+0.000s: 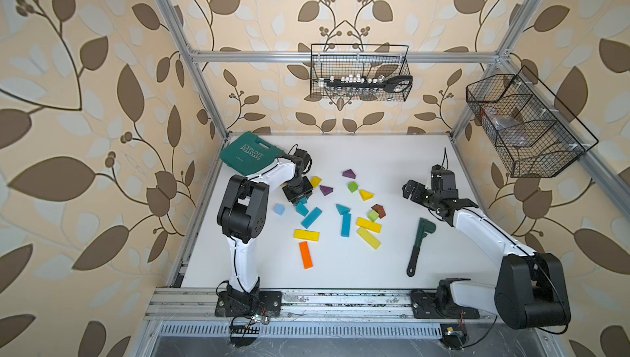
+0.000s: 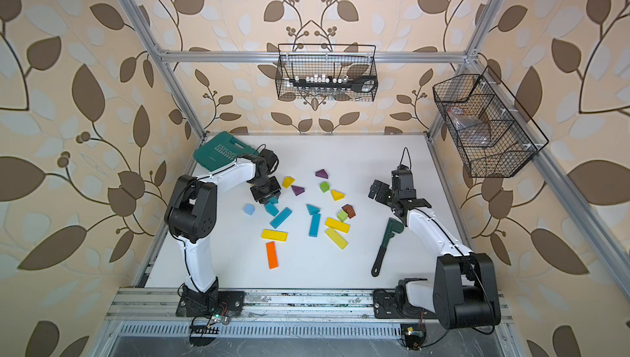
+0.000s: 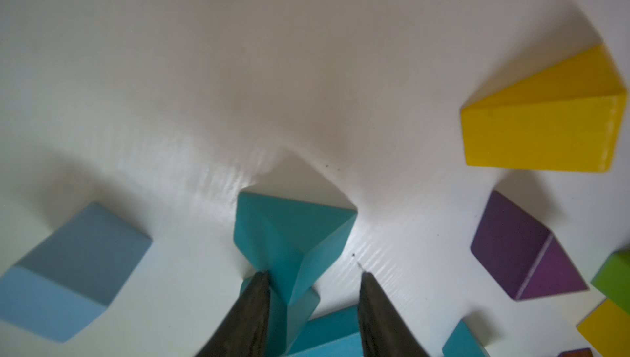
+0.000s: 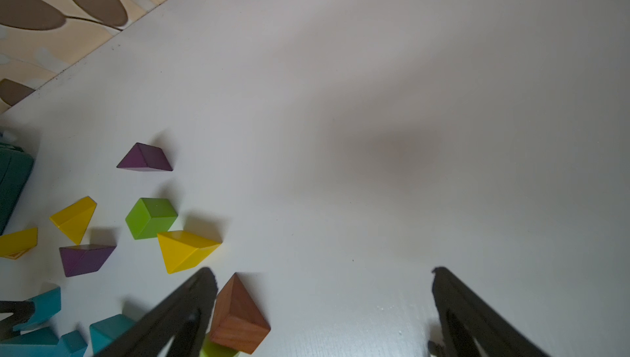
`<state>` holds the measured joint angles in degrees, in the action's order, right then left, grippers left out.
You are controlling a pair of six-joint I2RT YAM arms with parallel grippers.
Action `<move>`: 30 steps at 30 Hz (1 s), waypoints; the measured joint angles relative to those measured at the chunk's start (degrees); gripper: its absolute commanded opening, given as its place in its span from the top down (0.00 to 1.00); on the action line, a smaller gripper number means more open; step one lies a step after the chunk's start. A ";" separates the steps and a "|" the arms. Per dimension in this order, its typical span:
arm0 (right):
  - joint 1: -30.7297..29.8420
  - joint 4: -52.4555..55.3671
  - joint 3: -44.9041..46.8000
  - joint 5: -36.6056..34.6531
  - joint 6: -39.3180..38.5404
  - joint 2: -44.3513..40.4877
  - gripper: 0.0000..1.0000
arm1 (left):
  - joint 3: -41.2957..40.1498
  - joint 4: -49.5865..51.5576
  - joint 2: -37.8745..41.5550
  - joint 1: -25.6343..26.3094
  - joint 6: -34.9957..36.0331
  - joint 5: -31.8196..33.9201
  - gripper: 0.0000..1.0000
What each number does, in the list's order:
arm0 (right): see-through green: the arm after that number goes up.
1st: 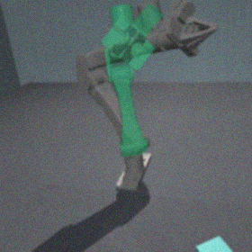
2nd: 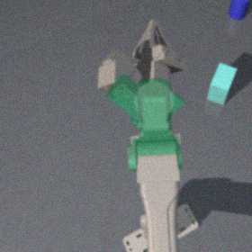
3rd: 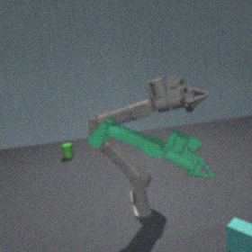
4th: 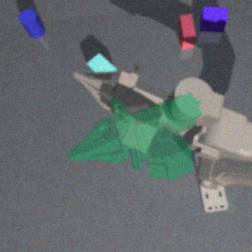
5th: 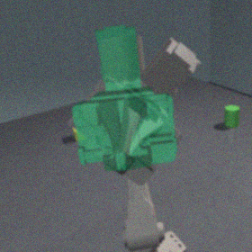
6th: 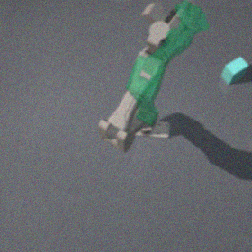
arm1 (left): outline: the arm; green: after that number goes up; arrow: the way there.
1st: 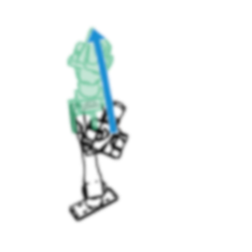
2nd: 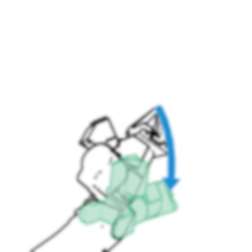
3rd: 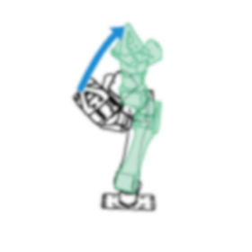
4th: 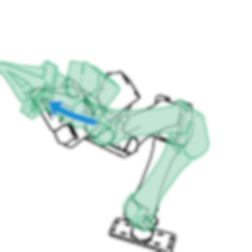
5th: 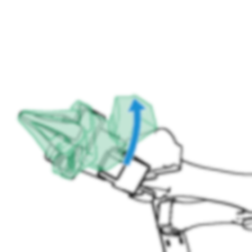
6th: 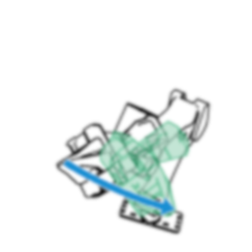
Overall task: Assemble a small pinwheel with building blocks
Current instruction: Adjust the building block at the center of the board, then pick up the building block from the center of the board.
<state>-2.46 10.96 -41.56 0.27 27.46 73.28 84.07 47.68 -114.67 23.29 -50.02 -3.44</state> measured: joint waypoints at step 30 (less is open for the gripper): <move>0.00 0.04 0.00 1.31 0.00 0.37 0.00 | -15.17 7.61 22.71 -4.39 0.48 7.43 0.13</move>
<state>-2.46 11.00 -41.56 1.58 27.46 73.65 68.90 55.29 -91.96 18.90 -49.54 3.99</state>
